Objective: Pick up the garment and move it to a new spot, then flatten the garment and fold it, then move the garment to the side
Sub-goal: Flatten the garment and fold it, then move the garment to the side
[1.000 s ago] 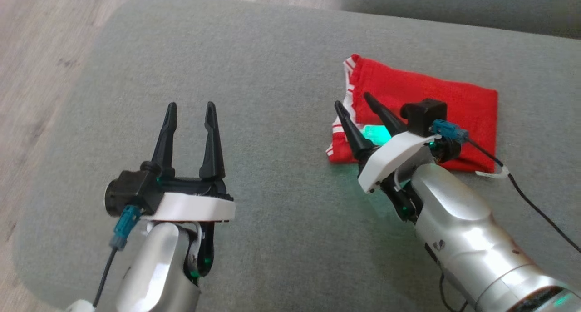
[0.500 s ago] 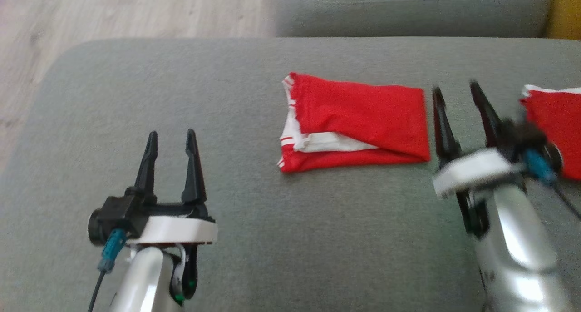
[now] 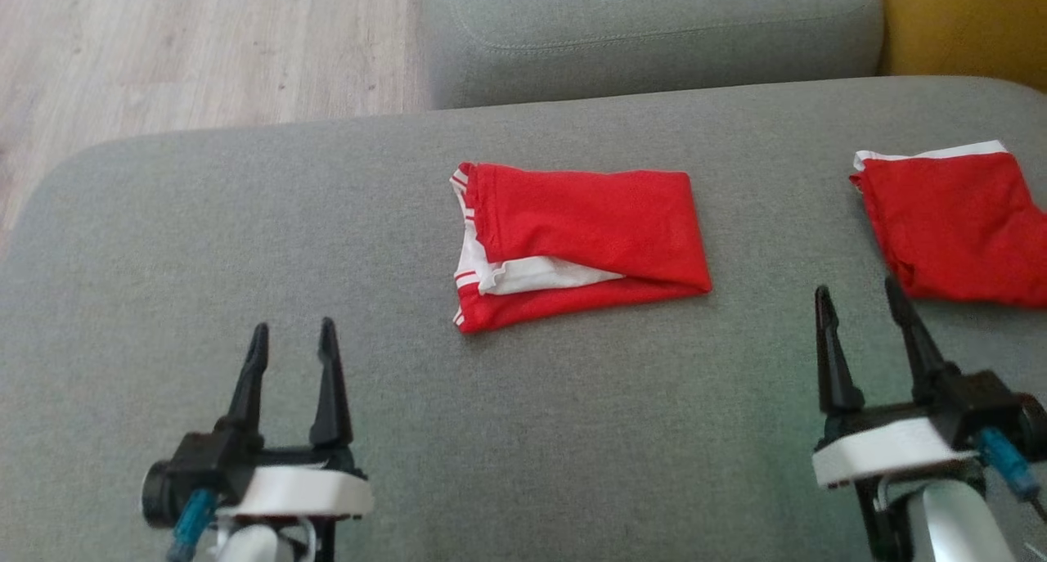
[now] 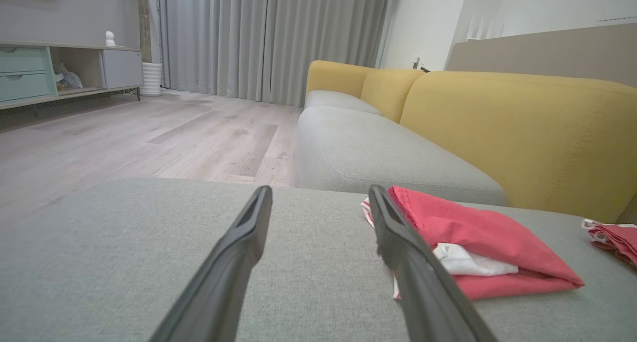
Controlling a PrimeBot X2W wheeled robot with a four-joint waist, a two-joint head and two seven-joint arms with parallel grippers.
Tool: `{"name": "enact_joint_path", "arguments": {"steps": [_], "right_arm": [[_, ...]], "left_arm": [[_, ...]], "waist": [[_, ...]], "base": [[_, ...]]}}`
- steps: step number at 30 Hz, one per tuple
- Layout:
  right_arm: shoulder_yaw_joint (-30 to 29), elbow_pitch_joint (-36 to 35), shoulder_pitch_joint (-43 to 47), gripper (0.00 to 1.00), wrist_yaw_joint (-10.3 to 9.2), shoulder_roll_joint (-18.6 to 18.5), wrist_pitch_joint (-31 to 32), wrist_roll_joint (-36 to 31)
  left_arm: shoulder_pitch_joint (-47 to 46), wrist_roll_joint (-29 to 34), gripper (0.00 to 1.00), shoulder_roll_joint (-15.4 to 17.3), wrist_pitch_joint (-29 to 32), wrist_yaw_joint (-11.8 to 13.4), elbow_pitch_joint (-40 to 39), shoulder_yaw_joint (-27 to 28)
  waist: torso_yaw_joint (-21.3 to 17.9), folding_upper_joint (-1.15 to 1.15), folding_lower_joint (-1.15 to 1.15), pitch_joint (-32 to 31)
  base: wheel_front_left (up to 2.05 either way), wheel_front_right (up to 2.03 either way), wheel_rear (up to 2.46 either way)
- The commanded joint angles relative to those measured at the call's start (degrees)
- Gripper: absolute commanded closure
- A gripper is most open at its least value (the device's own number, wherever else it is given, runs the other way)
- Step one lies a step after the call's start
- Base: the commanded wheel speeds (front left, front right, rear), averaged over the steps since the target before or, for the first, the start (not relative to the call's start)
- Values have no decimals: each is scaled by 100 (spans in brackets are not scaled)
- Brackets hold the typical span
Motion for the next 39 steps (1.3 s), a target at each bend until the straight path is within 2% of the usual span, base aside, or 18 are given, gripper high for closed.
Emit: {"name": "enact_joint_path", "arguments": {"steps": [1,14,20,25,30,32,39], "right_arm": [[148,-244,-111,0,-4,-4,-62,46],[183,-255,-77,0,-4,-3,-62,201],[214,34,-233,0,-4,-3,-62,138],[245,586,-776,0,-4,-3,-17,215],[105,1458,-1770,0,-4,-3,466,362],[87,1617,-1933,0,-4,-3,547,372],[10,2897,-2856,0,-4,-8,1135,734]], "left_arm": [[-116,61,0,42,-30,51,-262,279],[-92,62,0,42,-30,29,-318,231],[-222,78,0,42,-30,8,-324,138],[-352,73,0,42,-30,11,-317,85],[-685,20,0,42,-30,17,-321,-153],[-741,11,0,42,-30,23,-319,-195],[-998,-49,0,42,-30,74,-272,-412]], "waist": [[-23,0,1,-21],[44,0,1,26],[143,0,1,228],[245,0,1,504],[531,0,1,984],[587,0,1,1058],[896,0,1,1347]], "base": [[0,0,0],[0,0,0],[0,0,0],[0,0,0],[0,0,0],[0,0,0],[0,0,0]]}}
